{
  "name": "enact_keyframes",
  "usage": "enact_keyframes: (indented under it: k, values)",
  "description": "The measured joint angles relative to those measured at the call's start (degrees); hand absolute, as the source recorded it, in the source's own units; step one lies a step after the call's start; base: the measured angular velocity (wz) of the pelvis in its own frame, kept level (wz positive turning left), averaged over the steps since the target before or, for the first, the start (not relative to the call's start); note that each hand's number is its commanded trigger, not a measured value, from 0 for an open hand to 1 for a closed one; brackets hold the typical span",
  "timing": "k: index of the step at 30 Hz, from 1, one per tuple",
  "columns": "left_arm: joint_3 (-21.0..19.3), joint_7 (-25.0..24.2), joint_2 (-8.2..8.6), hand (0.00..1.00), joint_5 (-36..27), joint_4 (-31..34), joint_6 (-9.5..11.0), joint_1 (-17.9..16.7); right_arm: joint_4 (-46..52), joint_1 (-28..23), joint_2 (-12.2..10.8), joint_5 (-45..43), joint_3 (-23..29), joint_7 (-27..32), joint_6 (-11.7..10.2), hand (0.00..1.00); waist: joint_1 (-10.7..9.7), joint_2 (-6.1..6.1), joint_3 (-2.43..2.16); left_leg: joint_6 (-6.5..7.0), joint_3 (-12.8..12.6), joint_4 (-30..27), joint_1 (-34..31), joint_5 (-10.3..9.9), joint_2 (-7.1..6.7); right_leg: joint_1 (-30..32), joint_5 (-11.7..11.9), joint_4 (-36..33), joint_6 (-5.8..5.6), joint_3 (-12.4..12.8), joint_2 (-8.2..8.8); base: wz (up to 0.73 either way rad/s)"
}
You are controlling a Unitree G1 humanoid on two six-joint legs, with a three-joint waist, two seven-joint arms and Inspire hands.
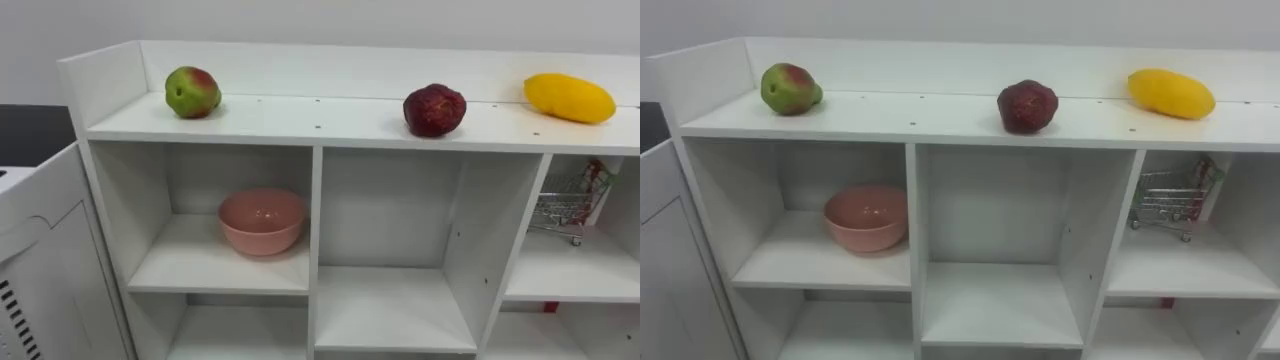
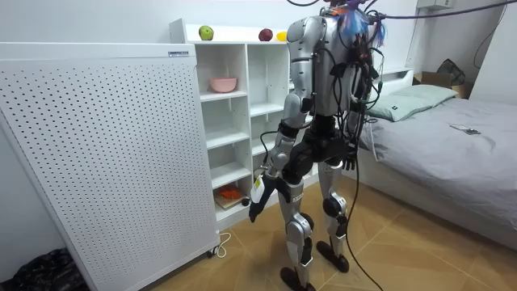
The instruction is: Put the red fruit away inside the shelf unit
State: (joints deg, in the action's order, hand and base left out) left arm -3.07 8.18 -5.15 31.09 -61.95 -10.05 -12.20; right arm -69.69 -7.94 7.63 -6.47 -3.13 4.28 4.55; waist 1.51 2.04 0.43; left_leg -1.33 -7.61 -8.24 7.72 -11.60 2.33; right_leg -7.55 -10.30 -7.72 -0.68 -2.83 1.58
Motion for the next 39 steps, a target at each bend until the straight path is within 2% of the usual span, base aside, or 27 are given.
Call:
enact_keyframes:
  k: [6,11,15,17,19,21,22,23,27,33,35,39]
  values:
    - [0.0,0.0,-0.01,0.00,0.0,0.0,-0.4,-0.6,0.2,0.2,-0.2,-0.2,0.0,1.3,0.0,0.00,-1.1,-0.60,-0.27,0.01,0.0,0.0,-0.1,-0.1,0.00,0.0,-0.1,0.1,-0.06,0.0,0.01,0.00]
    - [0.0,0.0,-0.02,0.00,0.0,0.1,-0.2,-0.3,0.9,0.2,-0.5,1.9,0.0,3.1,0.0,0.00,-1.2,-0.74,-0.26,0.00,0.0,0.0,-0.2,-0.1,-0.01,0.2,-0.1,0.1,-0.06,0.1,0.00,0.00]
    - [-0.1,0.3,-0.04,0.00,-0.1,0.1,1.8,1.0,3.6,0.7,-0.4,4.3,0.7,3.3,-1.4,0.00,-1.1,-0.60,-0.13,0.01,-0.1,-0.2,-0.1,-0.1,-0.01,0.4,-0.1,-0.1,-0.06,0.4,-0.01,-0.03]
    - [-0.1,0.4,-0.10,0.00,-0.3,0.1,3.6,2.1,11.4,0.7,-0.3,4.1,1.2,3.3,-2.0,0.00,-1.2,-0.51,0.09,0.02,-0.4,-0.2,-0.1,-0.1,-0.01,0.6,-0.1,-0.3,-0.07,0.5,0.01,-0.05]
    - [-0.1,0.5,-0.40,0.00,-0.9,0.1,4.5,2.5,20.4,0.8,-0.3,3.6,1.9,3.3,-2.6,0.00,-1.3,-0.43,0.39,0.02,-0.5,-0.2,-0.1,-0.1,-0.01,0.6,0.0,-0.3,-0.10,0.7,-0.03,-0.04]
    - [0.0,0.5,-0.59,0.00,-2.3,1.4,5.7,2.7,34.0,1.3,-0.3,2.5,2.3,4.2,-3.5,0.00,-1.2,-0.98,0.21,0.02,-0.5,-0.3,-0.3,-0.1,0.00,1.0,0.0,-0.4,-0.09,0.8,-0.09,-0.02]
    - [0.0,0.5,-0.65,0.00,-2.4,1.3,6.0,2.8,37.0,1.5,-0.3,2.4,2.2,4.5,-4.1,0.00,-1.1,-0.96,0.22,0.02,-0.5,-0.3,-0.4,-0.1,0.00,1.2,0.0,-0.5,-0.09,0.9,-0.09,0.00]
    - [0.0,0.6,-0.82,0.00,-2.9,1.4,6.6,3.0,41.6,2.3,-0.3,2.3,2.1,5.0,-5.7,0.00,-1.1,-0.90,0.22,0.02,-0.5,-0.3,-0.4,-0.1,0.00,1.2,0.0,-0.5,-0.08,0.9,-0.11,0.00]
    - [0.0,1.7,-0.87,0.00,-3.4,1.7,7.9,2.8,51.7,3.5,-0.7,-0.1,2.0,6.0,-8.3,0.00,-0.5,-0.68,0.17,0.02,-0.8,-0.3,-0.6,-0.1,-0.01,1.4,0.0,-0.3,-0.09,1.0,-0.10,-0.02]
    - [0.3,3.7,-0.96,0.00,-3.5,-1.2,10.3,2.4,70.6,2.8,-0.6,-3.3,2.2,10.3,-9.1,0.00,0.2,-1.12,-0.18,0.02,-1.0,-0.3,-1.1,-0.1,0.07,2.4,0.0,-1.1,-0.08,0.9,-0.11,-0.11]
    - [1.5,4.2,-1.20,0.00,-3.4,-1.2,11.0,2.0,76.0,4.0,-0.6,-4.7,2.2,12.8,-11.9,0.00,0.1,-1.17,-0.21,0.02,-0.9,-0.4,-1.0,-0.1,0.06,2.4,0.0,-1.1,-0.08,0.9,-0.09,-0.09]
    - [3.1,5.4,-1.35,0.00,-3.5,-2.0,12.8,1.8,81.9,4.6,-0.6,-7.6,2.1,17.2,-14.6,0.00,-0.2,-1.24,-0.20,0.02,-0.9,-0.4,-0.6,-0.1,0.05,1.9,0.0,-1.0,-0.08,0.9,-0.10,0.03]
